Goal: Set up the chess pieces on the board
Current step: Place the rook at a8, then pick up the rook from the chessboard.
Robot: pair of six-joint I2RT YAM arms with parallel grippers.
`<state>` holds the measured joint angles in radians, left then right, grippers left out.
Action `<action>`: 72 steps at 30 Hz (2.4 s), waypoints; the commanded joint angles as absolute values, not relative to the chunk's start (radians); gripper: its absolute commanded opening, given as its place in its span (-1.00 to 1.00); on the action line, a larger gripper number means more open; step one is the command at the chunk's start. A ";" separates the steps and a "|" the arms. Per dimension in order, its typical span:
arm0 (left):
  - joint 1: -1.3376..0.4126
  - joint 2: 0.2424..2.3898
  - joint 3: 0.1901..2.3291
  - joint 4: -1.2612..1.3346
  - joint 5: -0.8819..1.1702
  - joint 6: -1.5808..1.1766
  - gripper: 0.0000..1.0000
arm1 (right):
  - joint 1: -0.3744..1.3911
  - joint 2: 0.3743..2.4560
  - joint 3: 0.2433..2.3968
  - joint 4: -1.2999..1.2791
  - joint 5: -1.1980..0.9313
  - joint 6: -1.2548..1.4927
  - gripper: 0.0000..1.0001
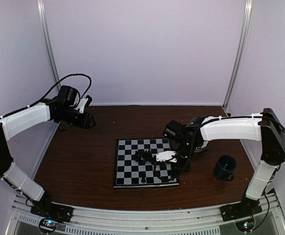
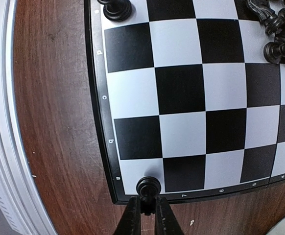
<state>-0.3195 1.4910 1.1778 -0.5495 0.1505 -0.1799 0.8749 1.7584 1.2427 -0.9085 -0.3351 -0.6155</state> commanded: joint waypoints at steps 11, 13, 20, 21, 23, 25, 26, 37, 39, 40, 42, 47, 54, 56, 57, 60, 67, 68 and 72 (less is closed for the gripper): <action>-0.310 1.489 1.183 -0.530 0.151 -0.165 0.08 | 0.881 1.781 1.251 -0.901 -0.351 -0.604 -0.88; -0.310 1.489 1.183 -0.528 0.149 -0.164 0.08 | 0.882 1.784 1.252 -0.900 -0.353 -0.603 -0.88; -0.310 1.492 1.183 -0.528 0.155 -0.165 0.08 | 0.890 1.787 1.245 -0.903 -0.364 -0.603 -0.88; -0.310 1.492 1.183 -0.530 0.154 -0.166 0.08 | 0.890 1.787 1.243 -0.903 -0.364 -0.603 -0.87; -0.310 1.494 1.184 -0.529 0.156 -0.166 0.08 | 0.891 1.786 1.241 -0.903 -0.364 -0.603 -0.87; -0.310 1.495 1.184 -0.529 0.158 -0.165 0.08 | 0.891 1.786 1.241 -0.903 -0.365 -0.603 -0.86; -0.310 1.496 1.183 -0.529 0.159 -0.165 0.08 | 0.891 1.788 1.240 -0.902 -0.364 -0.603 -0.85; -0.310 1.493 1.184 -0.529 0.159 -0.165 0.08 | 0.891 1.769 1.246 -0.917 -0.363 -0.600 -0.62; -0.310 1.497 1.184 -0.531 0.159 -0.165 0.08 | 0.891 1.756 1.249 -0.925 -0.368 -0.597 -0.58; -0.310 1.498 1.184 -0.531 0.161 -0.165 0.08 | 0.891 1.748 1.249 -0.927 -0.369 -0.597 -0.55; -0.310 1.502 1.184 -0.531 0.163 -0.165 0.08 | 0.891 1.737 1.253 -0.937 -0.374 -0.597 -0.51; -0.310 1.513 1.183 -0.529 0.206 -0.141 0.05 | 0.865 1.669 1.302 -1.018 -0.422 -0.601 -0.47; -0.501 1.510 1.239 -0.599 0.287 -0.105 0.03 | 0.604 1.449 1.224 -1.005 -0.554 -0.551 -0.29; -0.591 1.528 1.283 -0.649 0.252 -0.111 0.02 | 0.521 1.396 1.141 -0.930 -0.570 -0.521 -0.21; -0.614 1.534 1.289 -0.655 0.254 -0.144 0.02 | 0.479 1.378 1.106 -0.890 -0.579 -0.512 -0.18; -0.665 1.561 1.287 -0.629 0.214 -0.272 0.02 | 0.415 1.359 1.024 -0.824 -0.622 -0.492 -0.15; -0.759 1.708 1.345 -0.585 0.153 -0.380 -0.04 | 0.394 1.355 0.979 -0.772 -0.635 -0.493 -0.13; -0.768 1.731 1.370 -0.593 0.153 -0.385 -0.06 | 0.394 1.358 0.976 -0.773 -0.647 -0.494 -0.12; -0.804 1.849 1.500 -0.682 0.143 -0.373 -0.08 | 0.394 1.372 0.969 -0.774 -0.666 -0.506 -0.11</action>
<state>-0.7708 1.7760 1.3712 -0.6319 0.1707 -0.3492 0.3981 1.3670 0.9749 -0.8043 -0.6209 -0.5018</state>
